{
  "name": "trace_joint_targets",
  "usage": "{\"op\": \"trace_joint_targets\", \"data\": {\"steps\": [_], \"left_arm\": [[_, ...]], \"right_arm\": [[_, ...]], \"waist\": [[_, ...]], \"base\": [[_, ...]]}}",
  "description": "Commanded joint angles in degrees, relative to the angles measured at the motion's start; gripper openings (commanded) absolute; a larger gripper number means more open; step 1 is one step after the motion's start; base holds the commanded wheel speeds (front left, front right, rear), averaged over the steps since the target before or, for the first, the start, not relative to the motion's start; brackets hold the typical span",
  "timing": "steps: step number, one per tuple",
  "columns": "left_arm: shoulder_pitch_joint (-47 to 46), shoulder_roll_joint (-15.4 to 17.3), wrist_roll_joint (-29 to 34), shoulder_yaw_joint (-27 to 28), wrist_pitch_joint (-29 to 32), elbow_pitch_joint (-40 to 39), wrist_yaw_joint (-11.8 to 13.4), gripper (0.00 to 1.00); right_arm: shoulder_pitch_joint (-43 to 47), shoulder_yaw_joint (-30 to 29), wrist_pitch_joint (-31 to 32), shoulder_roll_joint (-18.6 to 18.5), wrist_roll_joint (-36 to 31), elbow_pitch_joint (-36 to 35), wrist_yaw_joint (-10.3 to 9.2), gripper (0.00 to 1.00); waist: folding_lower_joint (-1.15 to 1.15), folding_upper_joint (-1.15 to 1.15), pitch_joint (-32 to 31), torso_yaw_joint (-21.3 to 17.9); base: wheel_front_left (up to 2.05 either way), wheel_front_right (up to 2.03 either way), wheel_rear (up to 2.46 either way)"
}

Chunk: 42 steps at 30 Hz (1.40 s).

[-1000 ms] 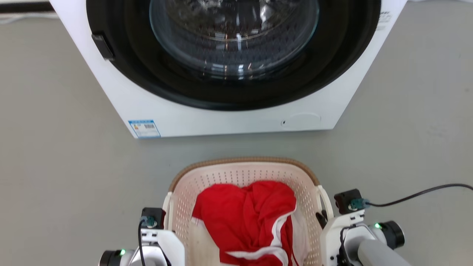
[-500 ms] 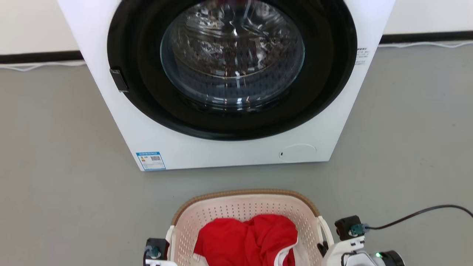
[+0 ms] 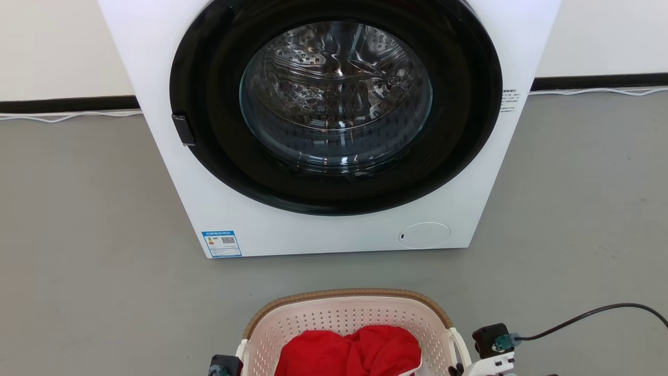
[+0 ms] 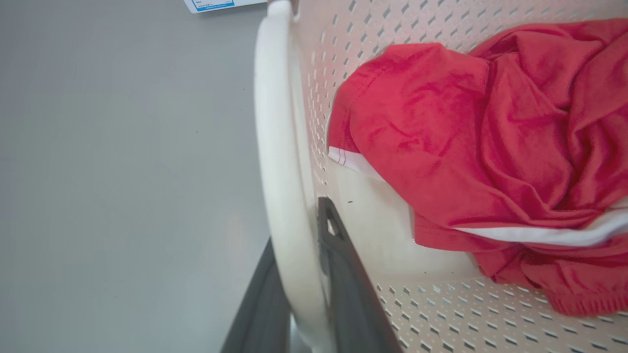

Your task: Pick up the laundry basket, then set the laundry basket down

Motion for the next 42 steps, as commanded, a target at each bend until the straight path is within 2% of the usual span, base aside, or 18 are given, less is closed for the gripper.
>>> {"op": "trace_joint_targets", "data": {"steps": [1, 42], "left_arm": [[-0.2, 0.9, -0.1, 0.5, -0.2, -0.9, 0.7, 0.0], [-1.4, 0.9, -6.1, -6.3, -0.2, -1.5, 1.5, 0.0]], "right_arm": [[-0.9, 1.6, -0.5, 0.4, 0.2, -1.6, 0.42, 0.0], [-1.6, 2.0, -0.3, 0.4, 0.0, -0.5, 0.42, 0.0]], "waist": [[0.0, 0.0, -0.1, 0.0], [0.0, 0.0, 1.0, 0.2]], "base": [[0.0, 0.0, 0.0], [0.0, 0.0, 0.0]]}}
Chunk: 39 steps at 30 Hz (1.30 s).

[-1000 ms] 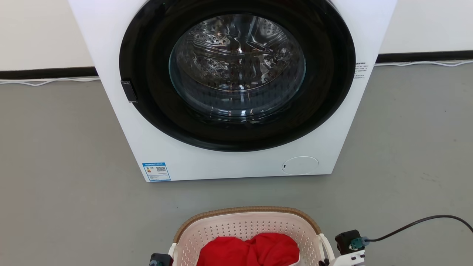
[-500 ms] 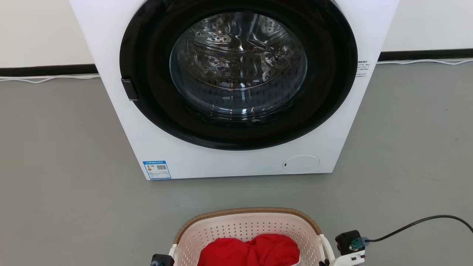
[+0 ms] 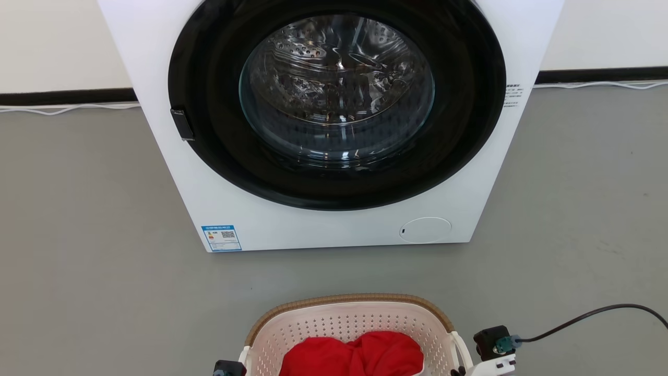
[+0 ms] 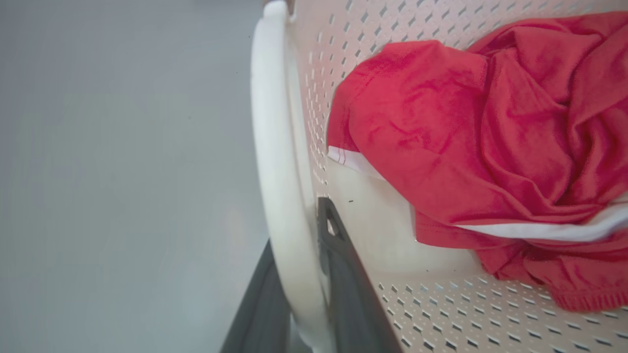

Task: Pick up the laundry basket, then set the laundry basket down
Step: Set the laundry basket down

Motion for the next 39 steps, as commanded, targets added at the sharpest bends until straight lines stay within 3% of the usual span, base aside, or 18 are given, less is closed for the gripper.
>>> {"op": "trace_joint_targets", "data": {"steps": [1, 12, 18, 26, 39], "left_arm": [[-2.0, 0.7, 0.0, 0.5, -0.7, -0.4, 0.5, 0.0], [-4.4, 0.7, -0.9, -0.2, -1.9, -0.2, 0.8, 0.0], [-8.0, 0.7, -0.8, -0.3, -3.8, 0.0, 0.7, 0.0], [-16.7, 2.2, 0.0, 0.1, -7.1, -0.3, 0.4, 0.0], [-31.6, 5.0, 2.1, 3.4, -8.9, -5.4, 0.8, 0.0]], "right_arm": [[-1.6, 1.3, -0.4, 0.6, -0.3, -1.3, 0.42, 0.0], [-3.6, 0.6, -0.9, 0.6, -0.9, -1.6, 0.42, 0.0], [-6.4, -0.4, -2.3, 0.6, -1.9, -2.4, 0.42, 0.0], [-13.7, -3.4, -4.6, 0.6, -6.1, -2.7, 0.42, 0.0], [-26.8, -14.1, -8.6, 0.6, -16.0, -6.3, 0.42, 0.0]], "waist": [[0.0, 0.0, 0.2, 0.1], [0.0, 0.0, 3.9, 0.2], [0.0, 0.0, 9.2, 0.1], [0.0, 0.0, 21.5, 0.1], [0.0, 0.0, 43.8, 0.6]], "base": [[0.0, 0.0, 0.0], [0.0, 0.0, 0.0], [0.0, 0.0, 0.0], [0.0, 0.0, 0.0], [0.0, 0.0, 0.0]]}}
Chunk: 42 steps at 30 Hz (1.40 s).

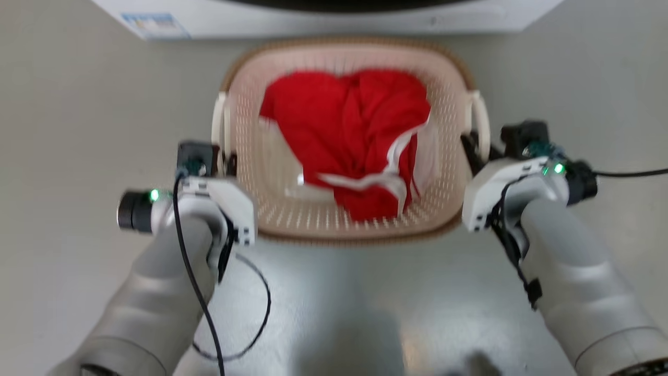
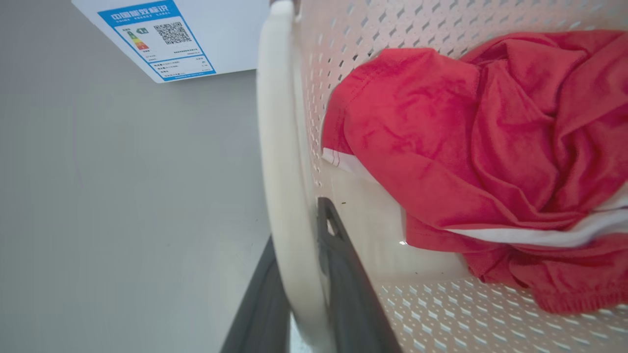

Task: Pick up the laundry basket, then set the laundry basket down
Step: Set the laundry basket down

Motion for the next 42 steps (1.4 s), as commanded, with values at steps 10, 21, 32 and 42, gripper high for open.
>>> {"op": "trace_joint_targets", "data": {"steps": [10, 21, 32, 42], "left_arm": [[-4.7, 0.9, 5.2, 5.1, -0.8, -5.8, 1.0, 0.0], [-4.8, -0.1, 9.5, 9.7, -0.8, -7.2, 0.4, 0.0], [-4.9, -0.6, 13.5, 12.9, -0.8, -7.6, -0.7, 0.0], [-5.5, -1.9, 14.1, 16.1, -0.8, -5.1, -1.1, 1.0]], "right_arm": [[-2.9, -5.9, -2.4, 1.0, -6.9, -4.8, 0.42, 0.0], [-1.8, -7.7, -2.3, 1.0, -9.2, -7.8, 0.42, 0.0], [-0.1, -9.2, -0.8, 1.0, -11.4, -11.2, 0.42, 0.0], [1.4, -12.9, 0.5, 1.0, -12.2, -12.9, 0.42, 1.0]], "waist": [[0.0, 0.0, 14.8, 2.3], [0.0, 0.0, 15.1, 2.6], [0.0, 0.0, 16.0, 2.4], [0.0, 0.0, 16.4, 3.4]], "base": [[0.0, 0.0, 0.0], [0.0, 0.0, 0.0], [0.0, 0.0, 0.0], [0.0, 0.0, 0.0]]}}
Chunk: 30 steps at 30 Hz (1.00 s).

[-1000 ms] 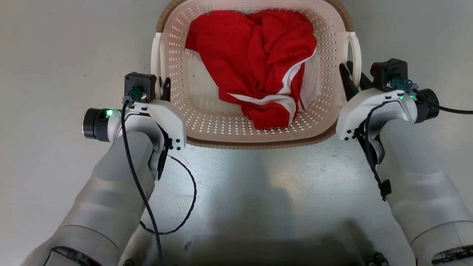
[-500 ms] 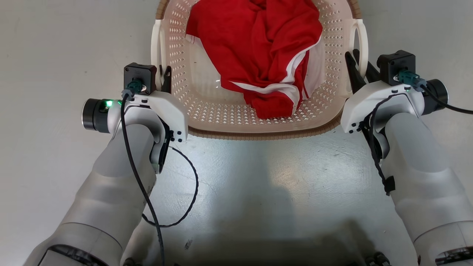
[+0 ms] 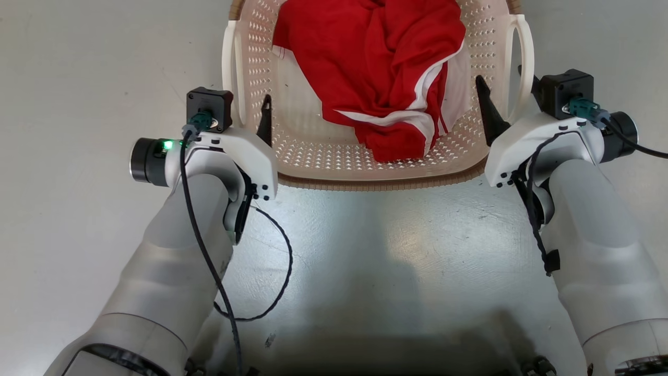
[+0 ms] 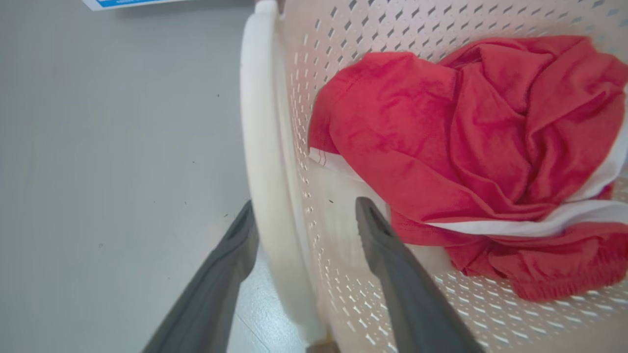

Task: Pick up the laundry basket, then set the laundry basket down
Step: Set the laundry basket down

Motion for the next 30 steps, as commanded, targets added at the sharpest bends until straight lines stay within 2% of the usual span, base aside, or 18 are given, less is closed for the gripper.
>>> {"op": "trace_joint_targets", "data": {"steps": [1, 12, 17, 25, 30], "left_arm": [[-0.1, 1.2, 0.2, 1.2, -0.3, -0.1, -0.4, 1.0], [1.4, 1.0, 2.2, 2.1, -0.3, 2.7, -0.3, 1.0], [3.6, 1.5, 2.2, 4.0, -0.3, 1.1, -0.2, 1.0], [7.5, 1.3, -0.2, 7.9, -0.3, -0.9, -3.7, 1.0], [11.3, 1.4, 0.6, 11.0, -0.3, -5.2, -3.2, 1.0]], "right_arm": [[3.1, 0.6, -0.4, 1.1, -0.5, -0.9, 0.35, 1.0], [5.2, -0.6, -2.8, 1.1, 0.3, 0.6, 0.35, 1.0], [6.1, 0.3, -5.4, 1.1, 2.2, 2.5, 0.35, 1.0], [6.9, 1.4, -8.7, 1.1, 4.5, 5.5, 0.35, 1.0], [8.7, 0.8, -10.0, 1.1, 4.0, 6.8, 0.35, 1.0]], "waist": [[0.0, 0.0, -0.5, 0.1], [0.0, 0.0, -5.9, -0.5], [0.0, 0.0, -10.0, -1.1], [0.0, 0.0, -16.2, -0.9], [0.0, 0.0, -21.3, -0.4]], "base": [[0.0, 0.0, 0.0], [0.0, 0.0, 0.0], [0.0, 0.0, 0.0], [0.0, 0.0, 0.0], [0.0, 0.0, 0.0]]}}
